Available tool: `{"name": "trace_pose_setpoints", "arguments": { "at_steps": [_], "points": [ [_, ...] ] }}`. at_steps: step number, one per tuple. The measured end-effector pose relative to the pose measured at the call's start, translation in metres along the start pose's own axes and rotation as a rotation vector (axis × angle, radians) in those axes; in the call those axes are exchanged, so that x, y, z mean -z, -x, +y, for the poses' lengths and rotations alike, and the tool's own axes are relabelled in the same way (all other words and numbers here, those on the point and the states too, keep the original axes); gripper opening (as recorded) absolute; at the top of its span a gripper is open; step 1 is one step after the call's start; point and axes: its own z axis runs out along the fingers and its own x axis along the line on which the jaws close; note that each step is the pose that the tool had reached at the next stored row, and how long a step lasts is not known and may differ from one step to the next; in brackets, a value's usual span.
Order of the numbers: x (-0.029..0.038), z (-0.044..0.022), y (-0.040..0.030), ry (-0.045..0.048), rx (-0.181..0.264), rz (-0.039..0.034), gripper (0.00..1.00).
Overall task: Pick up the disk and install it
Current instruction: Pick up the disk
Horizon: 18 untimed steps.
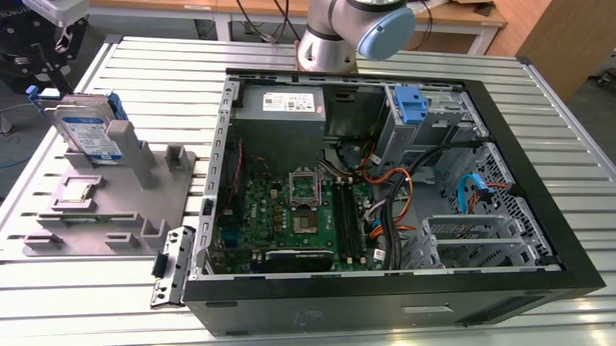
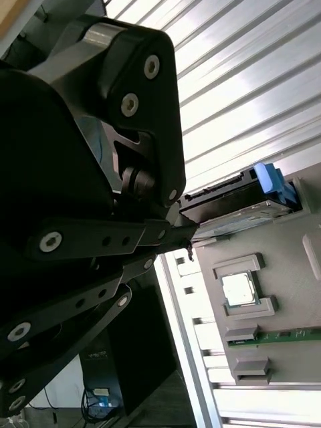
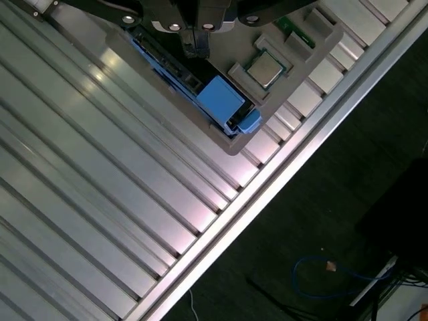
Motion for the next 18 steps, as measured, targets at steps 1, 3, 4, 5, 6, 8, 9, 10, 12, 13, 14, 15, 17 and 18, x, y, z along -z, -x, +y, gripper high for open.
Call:
{"name": "trace_pose_setpoints", "arguments": {
  "at_steps": [1,3,4,5,6,8,9,10,12,13,14,15,17,18],
  "points": [
    [-0.0001,0.0000,-0.0001,0.0000,0.002,0.0000,0.10],
    [0.0000,0.0000,-0.0001,0.0001,0.007,0.0003,0.10],
    [0.0000,0.0001,-0.0001,0.0001,0.009,0.0004,0.10],
    [0.0000,0.0001,-0.0002,0.0001,0.012,0.0005,0.10],
    [0.0000,0.0002,-0.0002,0.0001,0.014,0.0006,0.10],
    [0.0000,0.0002,-0.0003,0.0001,0.019,0.0007,0.10],
    [-0.0001,0.0003,-0.0004,0.0000,0.022,0.0008,0.10],
    [0.0000,0.0004,-0.0005,0.0000,0.024,0.0009,0.10],
    [0.0000,0.0005,-0.0006,-0.0001,0.029,0.0010,0.10],
    [0.0000,0.0005,-0.0006,-0.0001,0.031,0.0011,0.10],
    [-0.0001,0.0005,-0.0007,-0.0001,0.033,0.0011,0.10],
    [0.0000,0.0005,-0.0007,0.0000,0.036,0.0013,0.10],
    [0.0000,0.0006,-0.0007,0.0000,0.042,0.0016,0.10],
    [0.0000,0.0006,-0.0007,0.0001,0.046,0.0018,0.10]
  ]
}}
